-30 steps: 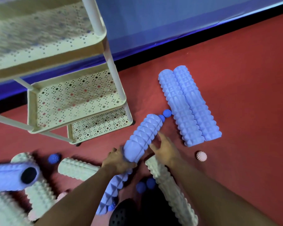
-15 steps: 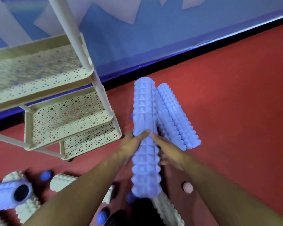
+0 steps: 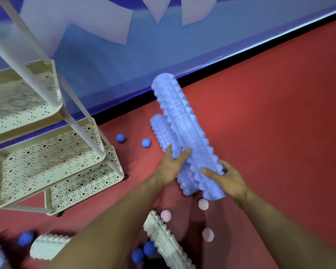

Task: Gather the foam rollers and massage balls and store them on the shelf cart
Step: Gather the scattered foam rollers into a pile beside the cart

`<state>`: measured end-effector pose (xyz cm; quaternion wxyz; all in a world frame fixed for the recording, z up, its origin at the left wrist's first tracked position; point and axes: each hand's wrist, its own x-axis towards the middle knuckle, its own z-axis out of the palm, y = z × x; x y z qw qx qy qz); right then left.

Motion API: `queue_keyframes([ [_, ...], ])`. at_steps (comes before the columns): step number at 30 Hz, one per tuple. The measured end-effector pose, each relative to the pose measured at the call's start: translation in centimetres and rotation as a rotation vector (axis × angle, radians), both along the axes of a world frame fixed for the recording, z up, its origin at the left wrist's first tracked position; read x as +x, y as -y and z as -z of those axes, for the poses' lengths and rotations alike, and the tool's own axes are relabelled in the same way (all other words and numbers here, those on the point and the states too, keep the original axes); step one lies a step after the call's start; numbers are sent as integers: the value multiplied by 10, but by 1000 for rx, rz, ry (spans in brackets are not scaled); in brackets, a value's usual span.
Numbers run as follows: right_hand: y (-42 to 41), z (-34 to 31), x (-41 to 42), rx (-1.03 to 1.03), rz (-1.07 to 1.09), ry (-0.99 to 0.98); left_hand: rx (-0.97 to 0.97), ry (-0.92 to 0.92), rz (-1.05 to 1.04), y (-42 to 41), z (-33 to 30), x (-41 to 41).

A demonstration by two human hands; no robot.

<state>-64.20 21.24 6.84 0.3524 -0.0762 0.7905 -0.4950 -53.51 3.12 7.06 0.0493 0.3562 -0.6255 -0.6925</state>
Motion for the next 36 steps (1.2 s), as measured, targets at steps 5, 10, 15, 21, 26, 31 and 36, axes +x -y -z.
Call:
queue_keyframes([
  [5,11,43,-55,267,105,-249,-109,196,-44,12,57,19],
  [10,36,80,-96,607,18,-335,-269,296,-79,36,106,26],
  [15,60,116,-109,755,-8,-384,-503,376,16,54,138,26],
  [21,114,165,-126,821,-47,-657,-726,463,-357,178,183,-21],
  [26,255,196,-75,561,-281,-866,-829,610,-504,291,237,-35],
  [31,283,250,-62,525,-304,-1135,-833,673,-572,380,247,-65],
  [36,280,249,-63,581,-327,-1176,-879,804,-225,441,256,-80],
])
